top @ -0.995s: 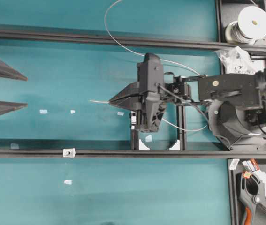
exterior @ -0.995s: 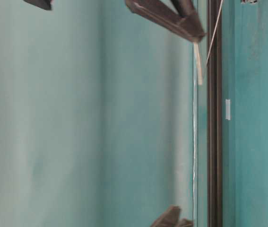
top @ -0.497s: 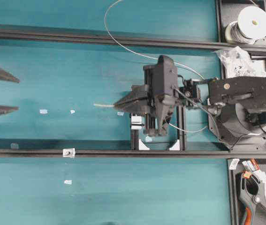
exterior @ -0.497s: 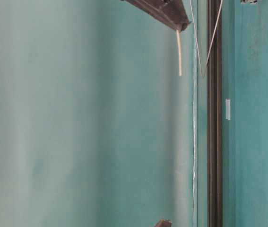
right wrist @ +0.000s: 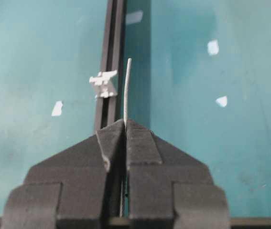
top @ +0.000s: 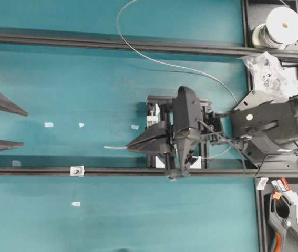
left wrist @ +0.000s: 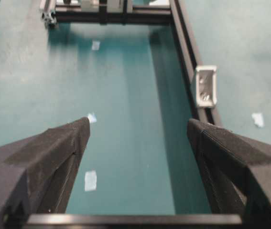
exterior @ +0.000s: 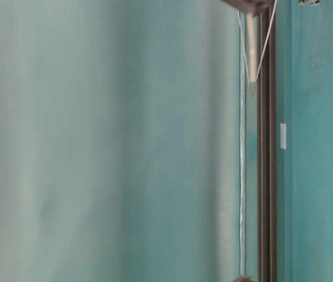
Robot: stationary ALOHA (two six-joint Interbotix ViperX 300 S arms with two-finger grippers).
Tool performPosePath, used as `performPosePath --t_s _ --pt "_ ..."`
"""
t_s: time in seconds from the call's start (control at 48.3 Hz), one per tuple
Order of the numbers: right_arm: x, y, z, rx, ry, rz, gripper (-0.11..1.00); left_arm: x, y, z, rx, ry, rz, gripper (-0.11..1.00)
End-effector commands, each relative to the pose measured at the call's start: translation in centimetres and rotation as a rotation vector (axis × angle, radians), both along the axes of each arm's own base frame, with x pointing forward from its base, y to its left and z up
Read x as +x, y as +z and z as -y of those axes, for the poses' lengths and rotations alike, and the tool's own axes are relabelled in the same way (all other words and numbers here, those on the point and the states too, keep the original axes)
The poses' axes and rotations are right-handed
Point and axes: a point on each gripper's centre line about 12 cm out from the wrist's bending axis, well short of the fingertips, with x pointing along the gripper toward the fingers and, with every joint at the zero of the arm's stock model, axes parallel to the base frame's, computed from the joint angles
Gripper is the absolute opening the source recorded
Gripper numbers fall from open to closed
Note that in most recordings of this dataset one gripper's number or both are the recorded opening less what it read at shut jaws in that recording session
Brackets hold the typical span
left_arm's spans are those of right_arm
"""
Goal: Insert the wire through the hole in the metal fitting.
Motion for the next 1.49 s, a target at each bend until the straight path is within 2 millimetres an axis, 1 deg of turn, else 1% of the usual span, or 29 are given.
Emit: performPosePath --t_s 0.0,0.29,0.497,0.622,0.705,0.912,1.16,1.471 --pt "0.3 -0.1 -0.4 0.019 -0.01 0.023 -0.01 0.6 0.0 0.3 -0.005 -0.004 0.02 0.86" --pt "0.0 -3.4 -1.5 0.038 -0.041 0.02 -0.01 1.2 -2.1 0.9 -0.073 -0.001 -0.016 0.86" --pt "0.0 -4.7 -2.8 0.041 -0.045 0.043 -0.01 2.2 -3.0 2.0 -0.078 -0.03 -0.028 0.84" --pt "-0.1 -5.4 -3.4 0.035 -0.037 0.036 -0.01 2.7 -4.1 2.9 -0.072 -0.053 -0.058 0.84" --pt "0.0 -5.7 -3.6 0.026 -0.04 0.036 -0.01 3.0 -4.6 3.5 -0.07 -0.07 -0.064 0.84" --pt "0.0 -6.3 -3.7 0.008 -0.075 0.049 -0.01 3.4 -4.8 4.3 -0.072 -0.094 -0.041 0.84" --pt "0.4 -6.9 -4.4 0.007 -0.091 0.045 -0.01 3.4 -5.2 4.4 -0.07 -0.095 -0.047 0.83" --pt "0.8 -7.1 -4.7 0.005 -0.087 0.045 -0.01 4.2 -6.1 4.6 -0.068 -0.096 -0.047 0.83"
